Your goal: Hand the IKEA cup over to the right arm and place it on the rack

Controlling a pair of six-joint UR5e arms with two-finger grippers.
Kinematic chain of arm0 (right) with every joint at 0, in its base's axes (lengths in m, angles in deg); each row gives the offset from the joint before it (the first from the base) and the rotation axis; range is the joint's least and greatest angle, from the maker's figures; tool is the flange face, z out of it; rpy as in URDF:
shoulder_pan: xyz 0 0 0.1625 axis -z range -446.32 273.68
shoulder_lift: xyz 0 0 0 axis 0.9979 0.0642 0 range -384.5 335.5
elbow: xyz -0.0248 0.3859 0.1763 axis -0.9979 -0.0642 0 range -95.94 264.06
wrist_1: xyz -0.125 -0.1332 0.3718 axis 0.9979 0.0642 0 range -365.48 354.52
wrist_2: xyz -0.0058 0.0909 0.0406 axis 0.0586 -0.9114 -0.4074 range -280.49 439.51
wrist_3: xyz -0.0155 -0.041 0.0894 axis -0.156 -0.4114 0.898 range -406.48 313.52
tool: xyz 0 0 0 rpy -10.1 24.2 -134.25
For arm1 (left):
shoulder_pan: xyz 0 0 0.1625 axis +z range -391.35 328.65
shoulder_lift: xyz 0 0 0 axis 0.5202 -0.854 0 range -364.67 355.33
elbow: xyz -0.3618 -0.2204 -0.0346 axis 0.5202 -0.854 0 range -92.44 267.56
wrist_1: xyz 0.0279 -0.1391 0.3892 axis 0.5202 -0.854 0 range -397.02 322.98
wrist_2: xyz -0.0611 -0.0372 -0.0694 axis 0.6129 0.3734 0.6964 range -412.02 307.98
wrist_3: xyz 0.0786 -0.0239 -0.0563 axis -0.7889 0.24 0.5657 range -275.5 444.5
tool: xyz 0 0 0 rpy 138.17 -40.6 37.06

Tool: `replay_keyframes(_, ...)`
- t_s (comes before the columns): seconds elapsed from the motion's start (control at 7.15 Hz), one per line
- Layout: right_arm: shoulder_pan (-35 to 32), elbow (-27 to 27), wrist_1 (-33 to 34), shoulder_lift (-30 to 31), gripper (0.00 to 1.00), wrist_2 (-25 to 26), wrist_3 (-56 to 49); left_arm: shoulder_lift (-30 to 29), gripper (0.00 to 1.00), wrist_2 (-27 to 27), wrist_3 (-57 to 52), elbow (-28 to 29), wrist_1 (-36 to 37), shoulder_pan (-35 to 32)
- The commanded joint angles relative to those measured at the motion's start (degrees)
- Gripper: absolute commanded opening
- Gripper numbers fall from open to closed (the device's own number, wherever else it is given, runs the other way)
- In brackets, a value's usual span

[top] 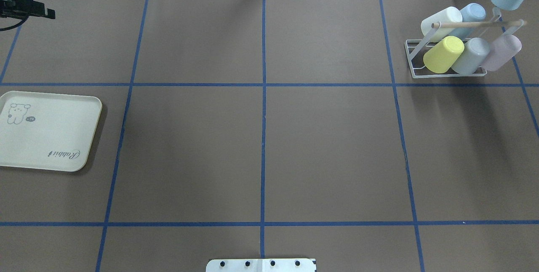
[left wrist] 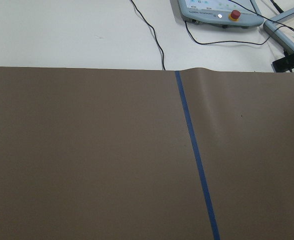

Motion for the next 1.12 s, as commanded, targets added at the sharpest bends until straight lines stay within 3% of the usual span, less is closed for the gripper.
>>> replay_keyframes(0.0,0.2,-0.4,-0.1,0.5,0.3,0.0,-1.0,0.0,1.0,0.0,0.0,-0.1,0.0,0.0)
replay_keyframes(0.28,0.6,-0.8,-0.1,0.9,0.31,0.0,-1.2,0.1,1.0,0.0,0.0,-0.5,0.0,0.0)
replay_keyframes(0.56,1.0,-1.4,-0.2,0.9,0.38,0.1,-1.2,0.2,1.0,0.0,0.0,-0.8,0.0,-0.1)
replay_keyframes(0.98,2.0,-1.5,-0.3,1.3,0.79,0.5,-1.2,1.4,1.0,0.1,0.0,-1.7,0.1,0.0)
